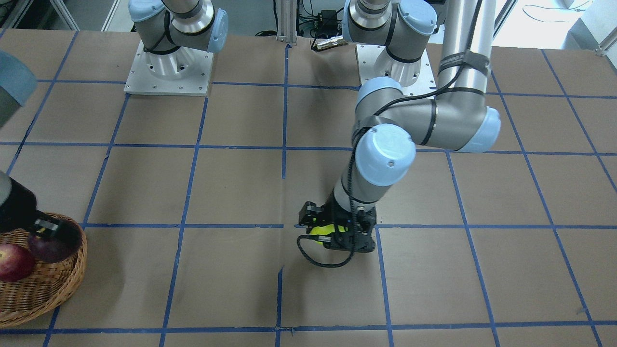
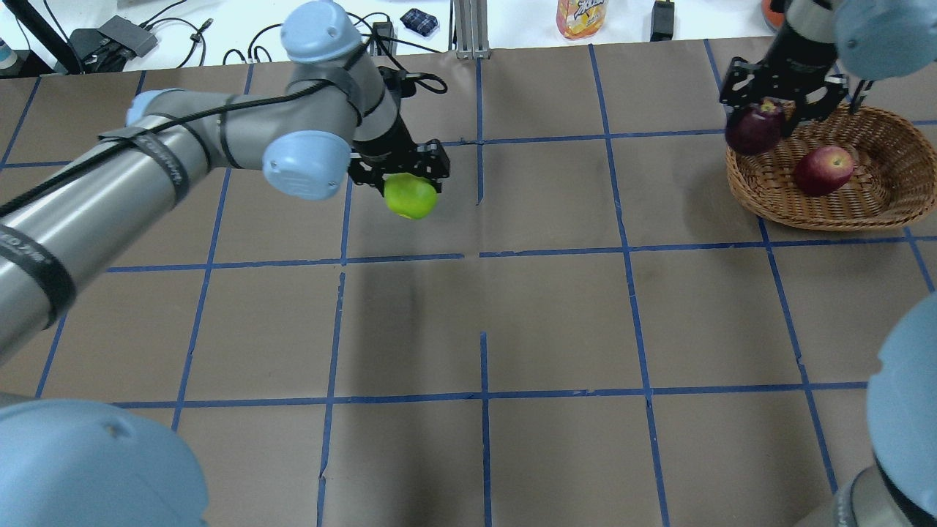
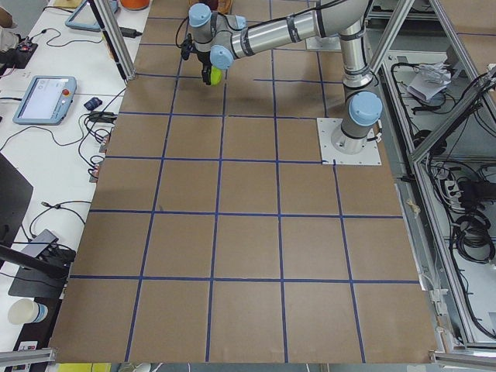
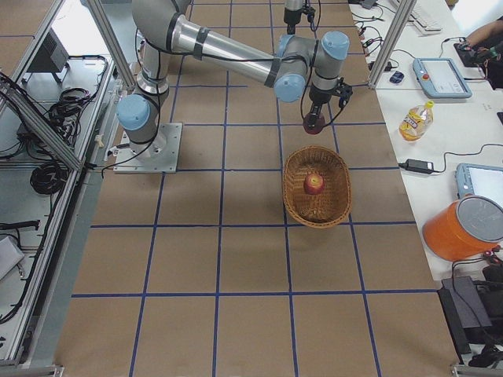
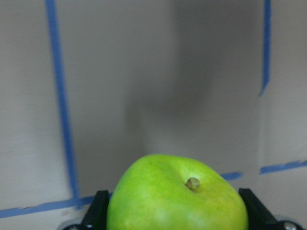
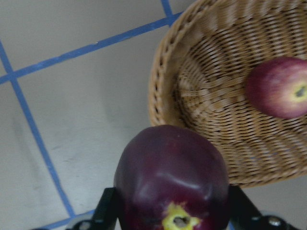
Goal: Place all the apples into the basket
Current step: 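Drop dark apple in basket with right gripper while left centers green apple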
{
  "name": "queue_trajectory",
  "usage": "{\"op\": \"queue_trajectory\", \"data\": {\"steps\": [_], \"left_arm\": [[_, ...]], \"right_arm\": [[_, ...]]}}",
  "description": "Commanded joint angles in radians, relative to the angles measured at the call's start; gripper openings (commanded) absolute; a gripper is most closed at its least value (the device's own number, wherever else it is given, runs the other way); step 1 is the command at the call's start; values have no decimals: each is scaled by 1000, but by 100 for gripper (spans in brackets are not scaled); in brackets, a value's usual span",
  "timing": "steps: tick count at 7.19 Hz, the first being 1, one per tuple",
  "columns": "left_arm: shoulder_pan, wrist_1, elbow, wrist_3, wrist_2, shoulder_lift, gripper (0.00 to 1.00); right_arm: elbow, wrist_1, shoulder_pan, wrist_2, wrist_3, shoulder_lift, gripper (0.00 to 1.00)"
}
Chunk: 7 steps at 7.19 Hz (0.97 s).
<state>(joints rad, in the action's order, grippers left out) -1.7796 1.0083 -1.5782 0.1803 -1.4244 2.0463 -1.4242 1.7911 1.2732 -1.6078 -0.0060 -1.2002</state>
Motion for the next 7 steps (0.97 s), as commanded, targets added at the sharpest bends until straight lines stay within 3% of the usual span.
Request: {"op": "queue_trajectory", "data": {"steps": [1, 2, 3, 5, 7], "left_arm": [[-112, -167, -5, 181, -7, 89, 32], [-128, -174, -11, 189, -14, 98, 53], [-145, -174, -16, 217, -14, 109, 53], [-155, -172, -19, 219, -14, 114, 100], [-123, -81, 38, 203, -11, 62, 100]], "right_arm": [[13, -15, -160, -53, -319, -24, 0], [10, 40, -234, -54, -436, 0, 0], [11, 103, -282, -52, -516, 46, 0], [13, 271, -302, -52, -546, 169, 0], [11, 277, -302, -40, -522, 188, 0]]}}
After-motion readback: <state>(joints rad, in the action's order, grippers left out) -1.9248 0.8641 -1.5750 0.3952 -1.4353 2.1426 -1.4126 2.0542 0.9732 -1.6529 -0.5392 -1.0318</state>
